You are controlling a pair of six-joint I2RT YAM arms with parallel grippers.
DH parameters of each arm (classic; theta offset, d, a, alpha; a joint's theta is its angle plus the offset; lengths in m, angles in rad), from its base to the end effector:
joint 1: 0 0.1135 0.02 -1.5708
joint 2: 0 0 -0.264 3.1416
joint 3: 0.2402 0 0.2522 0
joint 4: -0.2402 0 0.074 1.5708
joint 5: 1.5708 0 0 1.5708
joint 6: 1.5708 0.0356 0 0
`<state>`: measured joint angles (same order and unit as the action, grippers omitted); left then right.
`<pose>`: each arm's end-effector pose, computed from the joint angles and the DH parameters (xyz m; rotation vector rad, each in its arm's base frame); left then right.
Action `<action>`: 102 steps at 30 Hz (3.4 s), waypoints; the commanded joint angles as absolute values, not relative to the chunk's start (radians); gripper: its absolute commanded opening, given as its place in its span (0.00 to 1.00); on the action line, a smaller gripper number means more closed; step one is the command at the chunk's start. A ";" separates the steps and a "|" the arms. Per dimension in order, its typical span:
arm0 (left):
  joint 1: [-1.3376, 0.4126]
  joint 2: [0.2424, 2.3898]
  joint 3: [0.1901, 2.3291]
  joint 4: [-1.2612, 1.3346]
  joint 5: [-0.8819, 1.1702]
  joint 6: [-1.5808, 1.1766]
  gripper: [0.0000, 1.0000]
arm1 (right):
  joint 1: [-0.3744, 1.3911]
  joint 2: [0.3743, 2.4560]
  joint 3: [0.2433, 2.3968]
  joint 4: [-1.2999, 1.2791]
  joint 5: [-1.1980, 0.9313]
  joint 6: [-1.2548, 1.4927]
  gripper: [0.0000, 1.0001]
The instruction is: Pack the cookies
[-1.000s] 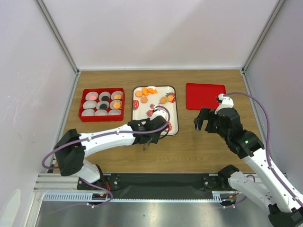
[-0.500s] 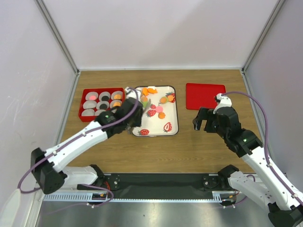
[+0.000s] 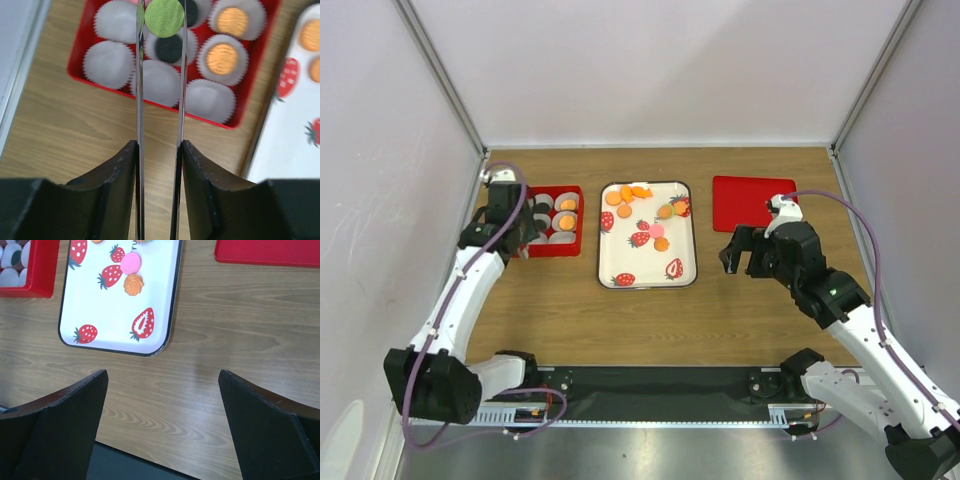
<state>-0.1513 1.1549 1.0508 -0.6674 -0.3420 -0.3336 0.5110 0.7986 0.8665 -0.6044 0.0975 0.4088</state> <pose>0.2394 -0.0244 0.3142 -0.3741 2.2613 0.1514 0.1501 0.0802 0.3232 -0.0499 2.1361 0.4458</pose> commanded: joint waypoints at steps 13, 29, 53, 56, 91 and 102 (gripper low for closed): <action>0.051 1.379 1.150 -0.612 -0.313 -0.284 0.43 | 0.506 0.821 0.844 -0.505 0.034 0.387 1.00; 0.097 1.433 1.172 -0.592 -0.288 -0.270 0.51 | 0.505 0.833 0.839 -0.494 0.035 0.379 1.00; -0.449 1.173 1.098 -0.655 -0.307 -0.383 0.54 | 0.503 0.833 0.881 -0.548 0.067 0.426 1.00; -0.587 1.204 1.088 -0.641 -0.322 -0.419 0.54 | 0.502 0.819 0.879 -0.568 0.087 0.433 0.99; -0.910 1.569 1.186 -0.526 -0.336 -0.483 0.50 | 0.506 0.723 0.876 -0.657 0.138 0.460 1.00; -0.910 1.554 1.212 -0.560 -0.356 -0.482 0.39 | 0.505 0.724 0.896 -0.657 0.135 0.439 1.00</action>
